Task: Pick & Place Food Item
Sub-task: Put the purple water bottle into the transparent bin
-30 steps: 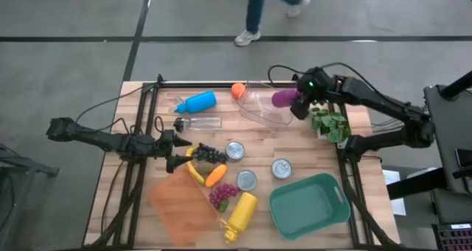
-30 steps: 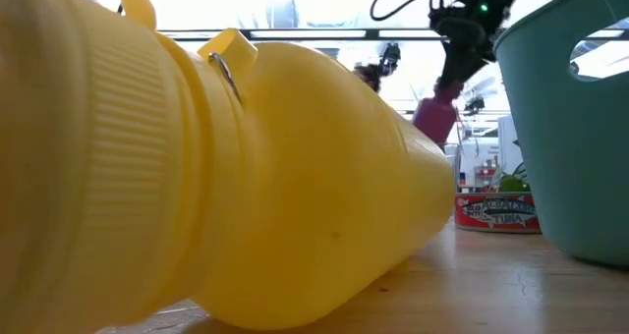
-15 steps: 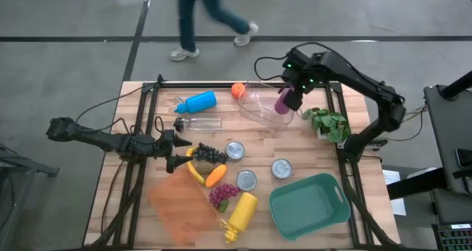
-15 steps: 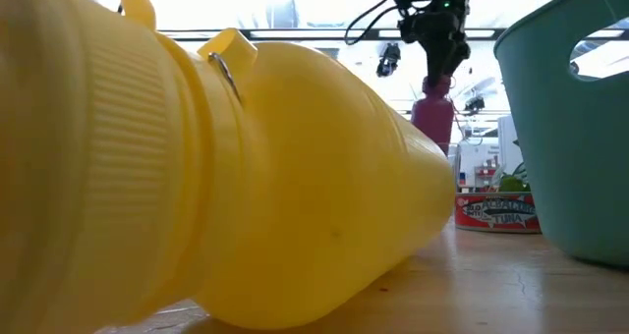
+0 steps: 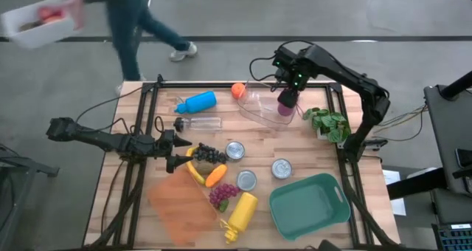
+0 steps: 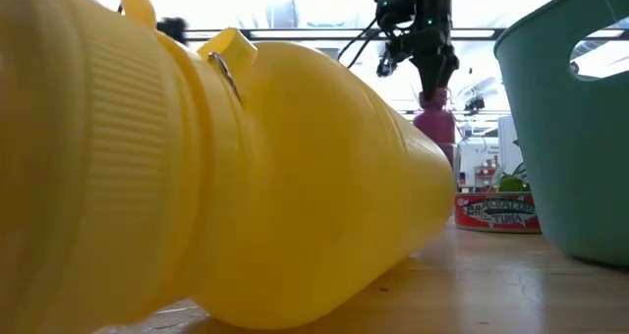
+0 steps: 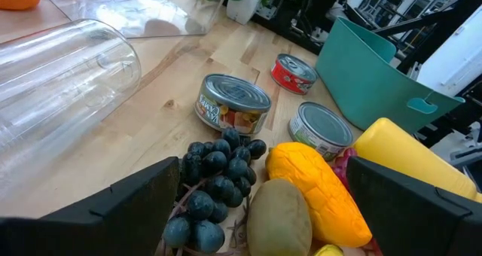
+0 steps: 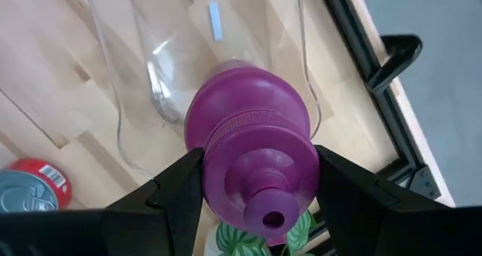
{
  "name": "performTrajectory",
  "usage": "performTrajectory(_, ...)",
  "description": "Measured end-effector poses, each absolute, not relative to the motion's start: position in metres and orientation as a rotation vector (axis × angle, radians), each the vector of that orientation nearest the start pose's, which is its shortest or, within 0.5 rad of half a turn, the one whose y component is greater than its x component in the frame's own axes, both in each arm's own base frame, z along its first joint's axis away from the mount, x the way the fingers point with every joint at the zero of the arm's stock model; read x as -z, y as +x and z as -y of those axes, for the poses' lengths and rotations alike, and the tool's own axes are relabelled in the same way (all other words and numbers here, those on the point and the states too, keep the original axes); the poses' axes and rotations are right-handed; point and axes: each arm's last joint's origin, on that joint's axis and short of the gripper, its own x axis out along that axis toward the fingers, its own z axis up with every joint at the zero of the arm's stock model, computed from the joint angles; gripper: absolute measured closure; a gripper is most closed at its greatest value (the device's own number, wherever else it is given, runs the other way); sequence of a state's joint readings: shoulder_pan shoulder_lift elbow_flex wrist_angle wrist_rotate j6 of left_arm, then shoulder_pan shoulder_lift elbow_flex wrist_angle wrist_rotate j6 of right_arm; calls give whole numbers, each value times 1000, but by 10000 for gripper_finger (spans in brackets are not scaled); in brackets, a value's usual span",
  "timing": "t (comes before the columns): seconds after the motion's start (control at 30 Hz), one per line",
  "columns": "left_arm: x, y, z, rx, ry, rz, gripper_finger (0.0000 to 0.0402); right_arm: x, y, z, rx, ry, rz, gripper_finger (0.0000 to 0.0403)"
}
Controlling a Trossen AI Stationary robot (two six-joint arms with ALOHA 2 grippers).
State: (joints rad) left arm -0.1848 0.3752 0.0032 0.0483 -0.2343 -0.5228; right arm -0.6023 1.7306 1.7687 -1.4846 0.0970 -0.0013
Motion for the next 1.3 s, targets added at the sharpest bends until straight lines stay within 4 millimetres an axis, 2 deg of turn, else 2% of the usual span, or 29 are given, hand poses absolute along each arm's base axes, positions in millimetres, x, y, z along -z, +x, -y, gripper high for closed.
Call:
performTrajectory(0.6, -137, 115, 15, -130, -451, -296, 18, -312, 257, 218, 544, 428, -1466, 195)
performTrajectory(1.03, -137, 115, 15, -130, -451, -296, 18, -306, 256, 226, 540, 442, -1470, 193)
performTrajectory(1.2, -137, 115, 15, -130, -451, -296, 18, -306, 256, 226, 527, 446, -1466, 130)
performTrajectory(1.3, -137, 115, 15, -130, -451, -296, 18, -304, 257, 227, 538, 458, -1466, 106)
